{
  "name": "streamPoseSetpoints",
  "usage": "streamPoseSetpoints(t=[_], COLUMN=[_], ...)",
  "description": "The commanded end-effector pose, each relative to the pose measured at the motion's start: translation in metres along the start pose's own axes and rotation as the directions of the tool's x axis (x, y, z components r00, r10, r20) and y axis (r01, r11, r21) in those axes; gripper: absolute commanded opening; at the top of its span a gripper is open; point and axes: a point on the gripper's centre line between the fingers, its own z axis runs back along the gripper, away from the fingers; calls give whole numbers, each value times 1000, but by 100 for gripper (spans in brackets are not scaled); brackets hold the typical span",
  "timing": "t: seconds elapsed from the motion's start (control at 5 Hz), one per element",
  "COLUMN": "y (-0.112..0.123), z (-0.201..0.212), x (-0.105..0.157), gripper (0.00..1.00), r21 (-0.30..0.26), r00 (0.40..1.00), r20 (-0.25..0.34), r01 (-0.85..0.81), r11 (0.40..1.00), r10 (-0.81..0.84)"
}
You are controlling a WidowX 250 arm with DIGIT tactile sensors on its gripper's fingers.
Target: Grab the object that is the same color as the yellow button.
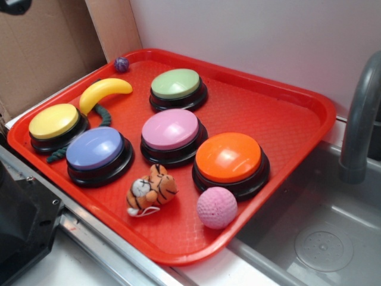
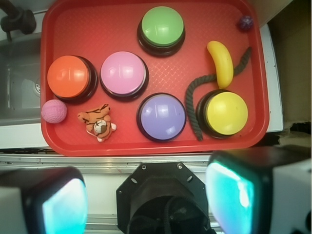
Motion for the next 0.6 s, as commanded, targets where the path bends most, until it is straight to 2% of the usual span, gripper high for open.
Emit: streamPoseSetpoints(t=[0.0, 0.2, 0.4], y=[0, 26, 49], z=[0, -13, -27], x=[0, 13, 25], gripper=[100, 100, 100], r21=[0, 8, 44], r00=[1000, 995, 987], r20=[0, 4, 9], r01=[0, -99, -161], r11=[1000, 995, 986], r10=[0, 99, 160])
